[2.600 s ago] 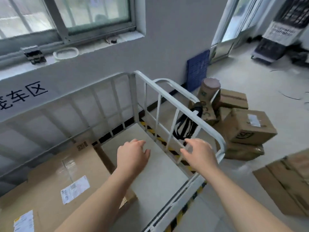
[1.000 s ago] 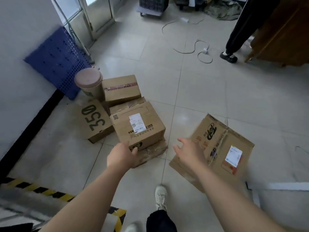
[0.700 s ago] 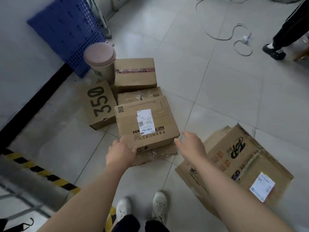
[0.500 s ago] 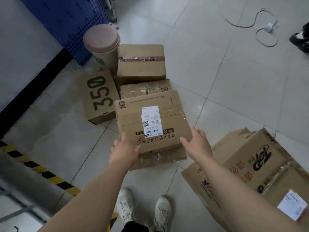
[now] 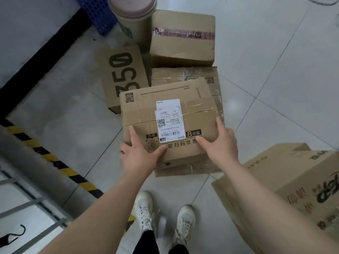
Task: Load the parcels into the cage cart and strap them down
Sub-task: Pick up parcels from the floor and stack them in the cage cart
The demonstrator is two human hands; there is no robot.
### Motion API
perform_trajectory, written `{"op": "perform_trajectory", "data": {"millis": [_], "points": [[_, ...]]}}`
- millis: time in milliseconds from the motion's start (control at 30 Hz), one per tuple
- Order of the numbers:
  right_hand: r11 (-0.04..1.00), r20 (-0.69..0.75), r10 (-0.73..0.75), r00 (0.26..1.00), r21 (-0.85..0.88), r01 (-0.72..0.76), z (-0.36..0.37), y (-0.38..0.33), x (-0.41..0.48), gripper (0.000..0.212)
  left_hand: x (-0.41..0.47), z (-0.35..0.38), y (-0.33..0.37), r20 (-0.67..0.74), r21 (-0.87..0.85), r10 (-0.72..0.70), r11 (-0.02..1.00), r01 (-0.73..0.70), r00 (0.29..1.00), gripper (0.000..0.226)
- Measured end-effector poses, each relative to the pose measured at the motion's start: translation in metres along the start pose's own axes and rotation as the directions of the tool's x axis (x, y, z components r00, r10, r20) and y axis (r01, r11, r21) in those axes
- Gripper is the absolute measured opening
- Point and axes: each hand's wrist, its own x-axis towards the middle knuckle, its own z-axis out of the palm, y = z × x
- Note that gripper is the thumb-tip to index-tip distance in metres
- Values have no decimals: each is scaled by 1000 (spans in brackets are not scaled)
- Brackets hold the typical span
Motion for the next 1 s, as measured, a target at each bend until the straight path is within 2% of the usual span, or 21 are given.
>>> {"op": "perform_trajectory", "data": {"millis": [167, 300, 433, 600, 767, 1000], "points": [[985, 113, -168, 979, -21, 171, 52, -78, -28, 90, 6, -62, -64, -119, -66, -214, 976, 207, 970, 122], [962, 195, -259, 946, -33, 270, 110, -130, -39, 91, 28, -93, -126, -170, -166, -313, 944, 286, 934, 124], [946, 265, -295, 918, -55, 319, 172, -154, -38, 91, 57, -99, -182, -171, -219, -364, 920, 325, 915, 126], [942, 313, -256, 915, -130, 308, 243, -145, -22, 104, 92, -74, -236, -99, -281, -374, 899, 335, 922, 127], [936, 335, -226, 915, -185, 299, 298, -110, -2, 101, 120, -27, -269, -57, -284, -362, 899, 332, 930, 123], [970, 491, -160, 856, -81, 228, 330, -62, 17, 92, 148, 31, -282, 36, -175, -412, 894, 412, 911, 123]]}}
